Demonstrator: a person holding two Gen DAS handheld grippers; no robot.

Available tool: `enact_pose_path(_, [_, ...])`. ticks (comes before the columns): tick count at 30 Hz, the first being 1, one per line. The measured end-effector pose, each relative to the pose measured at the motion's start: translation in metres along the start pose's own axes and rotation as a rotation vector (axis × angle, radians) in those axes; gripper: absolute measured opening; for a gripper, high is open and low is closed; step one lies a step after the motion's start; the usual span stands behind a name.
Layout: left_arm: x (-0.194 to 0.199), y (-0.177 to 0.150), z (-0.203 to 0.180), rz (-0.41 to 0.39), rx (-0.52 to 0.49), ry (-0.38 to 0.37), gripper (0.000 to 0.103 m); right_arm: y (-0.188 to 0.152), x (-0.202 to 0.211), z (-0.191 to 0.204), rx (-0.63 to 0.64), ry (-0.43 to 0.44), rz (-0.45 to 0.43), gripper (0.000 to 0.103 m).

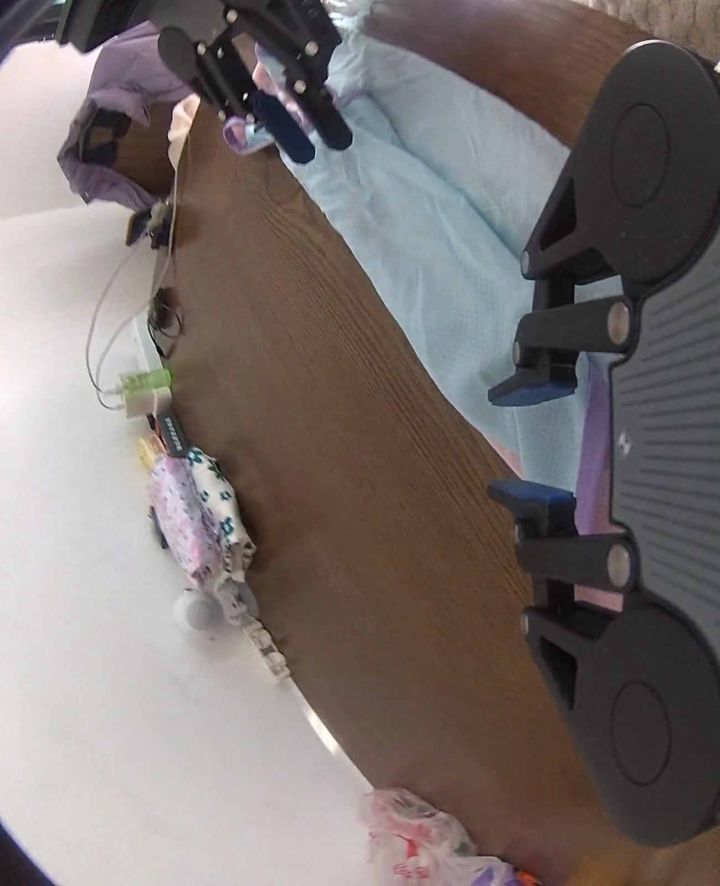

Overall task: Fold clothes
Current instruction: 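Open both tools to release the folded end, then grasp the lavender-trimmed edge with the left tool while the right tool grasps it too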

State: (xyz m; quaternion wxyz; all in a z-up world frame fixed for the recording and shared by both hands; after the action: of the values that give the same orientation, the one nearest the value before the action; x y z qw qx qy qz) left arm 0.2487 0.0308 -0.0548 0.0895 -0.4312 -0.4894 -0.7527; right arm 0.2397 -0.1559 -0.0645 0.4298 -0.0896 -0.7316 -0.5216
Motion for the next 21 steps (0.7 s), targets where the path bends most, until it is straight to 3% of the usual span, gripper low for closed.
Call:
enact_pose_path(2, [-0.011, -0.011, 0.015, 0.047, 0.083, -0.011, 0.022, -0.008, -0.007, -0.002, -0.010, -0.019, 0.023, 0.028])
enact_pose_path(7, [0.001, -0.030, 0.041, 0.037, 0.211, -0.017, 0.020, -0.020, -0.007, -0.018, -0.095, -0.030, 0.045, 0.032])
enact_pose_path(11, [0.013, -0.025, 0.066, -0.006, 0.241, 0.042, 0.024, -0.011, 0.003, -0.034, -0.137, -0.057, 0.003, 0.039])
enact_pose_path(13, [0.011, -0.025, 0.078, 0.020, 0.256, 0.062, 0.033, -0.009, 0.000, -0.040, -0.146, -0.078, 0.005, 0.039])
enact_pose_path(16, [0.005, -0.029, 0.088, 0.080, 0.271, 0.057, 0.036, -0.009, -0.007, -0.046, -0.157, -0.088, 0.027, 0.039])
enact_pose_path(21, [-0.005, -0.035, 0.102, 0.092, 0.472, -0.072, 0.037, -0.010, -0.013, -0.047, -0.150, -0.108, 0.040, 0.039])
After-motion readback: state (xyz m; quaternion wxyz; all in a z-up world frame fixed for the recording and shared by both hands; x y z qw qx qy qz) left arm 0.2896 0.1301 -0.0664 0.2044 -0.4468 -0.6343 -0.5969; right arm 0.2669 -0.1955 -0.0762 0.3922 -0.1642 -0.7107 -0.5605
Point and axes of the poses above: each gripper's, at about its wrist camera, not at the fingertips, and x roughly against the way its jaws point, z to its left, y to its top, the point moved 8 cm from there along -x, roughly the way its jaws point, and after that the axes turned 6 degrees about -y, right-handed, at the moved point
